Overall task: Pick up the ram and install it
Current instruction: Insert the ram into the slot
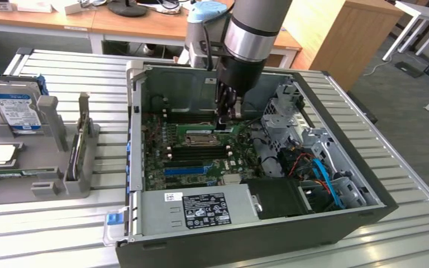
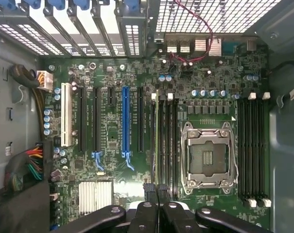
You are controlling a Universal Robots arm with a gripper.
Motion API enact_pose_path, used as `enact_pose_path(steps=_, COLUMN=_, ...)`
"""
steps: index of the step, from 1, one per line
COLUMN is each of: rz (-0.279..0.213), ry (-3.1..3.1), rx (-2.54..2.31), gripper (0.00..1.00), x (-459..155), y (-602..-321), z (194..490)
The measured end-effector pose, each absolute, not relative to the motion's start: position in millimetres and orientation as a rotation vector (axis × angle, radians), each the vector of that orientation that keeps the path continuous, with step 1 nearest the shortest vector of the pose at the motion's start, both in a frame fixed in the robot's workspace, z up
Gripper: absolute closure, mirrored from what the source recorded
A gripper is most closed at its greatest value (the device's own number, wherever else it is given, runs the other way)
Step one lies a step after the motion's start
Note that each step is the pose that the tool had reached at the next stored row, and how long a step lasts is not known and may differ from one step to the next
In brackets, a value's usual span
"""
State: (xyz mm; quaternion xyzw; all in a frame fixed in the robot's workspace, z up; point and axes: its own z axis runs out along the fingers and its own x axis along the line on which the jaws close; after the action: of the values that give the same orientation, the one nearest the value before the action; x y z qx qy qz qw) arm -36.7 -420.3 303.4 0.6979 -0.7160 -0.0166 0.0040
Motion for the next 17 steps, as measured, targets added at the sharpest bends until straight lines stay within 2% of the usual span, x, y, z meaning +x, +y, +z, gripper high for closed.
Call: enact_pose_path(steps=17, rz=-0.052, ry=-2.244, rx=2.187, gripper=0.88, x=-36.7, y=-420.2, z=290.3)
